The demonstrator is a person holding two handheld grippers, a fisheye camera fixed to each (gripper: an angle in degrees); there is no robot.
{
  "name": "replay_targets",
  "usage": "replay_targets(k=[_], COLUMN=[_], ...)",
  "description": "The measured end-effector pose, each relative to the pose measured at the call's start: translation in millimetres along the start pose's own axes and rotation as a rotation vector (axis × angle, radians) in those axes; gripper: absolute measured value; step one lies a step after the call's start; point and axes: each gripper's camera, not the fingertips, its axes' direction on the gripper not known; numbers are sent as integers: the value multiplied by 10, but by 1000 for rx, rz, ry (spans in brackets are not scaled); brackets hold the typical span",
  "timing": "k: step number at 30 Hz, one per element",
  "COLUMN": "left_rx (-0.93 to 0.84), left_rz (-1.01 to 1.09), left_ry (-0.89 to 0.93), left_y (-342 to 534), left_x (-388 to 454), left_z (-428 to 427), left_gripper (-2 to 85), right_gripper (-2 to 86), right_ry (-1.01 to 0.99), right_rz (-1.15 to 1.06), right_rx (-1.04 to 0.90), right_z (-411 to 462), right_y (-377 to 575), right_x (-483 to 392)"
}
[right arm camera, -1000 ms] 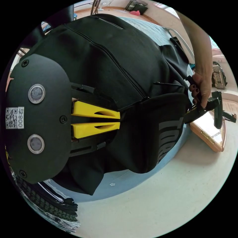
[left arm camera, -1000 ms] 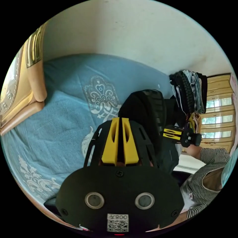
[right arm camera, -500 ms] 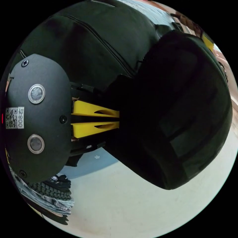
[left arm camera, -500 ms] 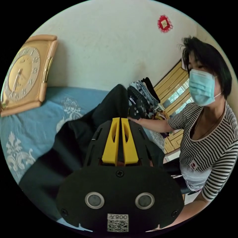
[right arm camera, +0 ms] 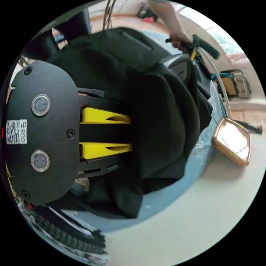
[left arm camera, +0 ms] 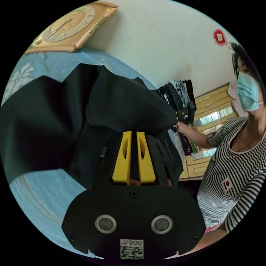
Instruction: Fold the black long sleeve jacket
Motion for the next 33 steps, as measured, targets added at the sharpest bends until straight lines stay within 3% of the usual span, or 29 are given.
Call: replay_targets(k=[4, 6, 10, 15, 19, 23, 26, 29, 33], left_rx=[99, 228, 342, 364, 361, 446, 413, 313, 296], left_rz=[-194, -360, -516, -605, -566, -379, -296, -360, -429], left_ry=[74, 236, 332, 443, 414, 347, 264, 199, 181], left_y=[408, 748, 1044, 975, 799, 532, 467, 623, 935], left_x=[-281, -512, -701, -947, -1031, -926, -849, -935, -920], left_z=[-179, -253, -243, -4, 2, -329, -431, -308, -292], left_gripper=[76, 93, 119, 102, 43, 30, 29, 33, 38], right_gripper=[114, 112, 125, 115, 32, 14, 10, 10, 16], right_ry=[-504, -655, -758, -879, -888, -763, -671, -590, -656], right_rz=[245, 404, 652, 769, 715, 598, 495, 460, 505], right_rx=[-136, -65, 174, 188, 207, 257, 309, 220, 246], right_z=[175, 159, 74, 532, 737, 591, 467, 655, 759], right_y=[410, 638, 935, 789, 529, 291, 181, 225, 453], right_x=[664, 1011, 1690, 2033, 2086, 2166, 2184, 2092, 2112])
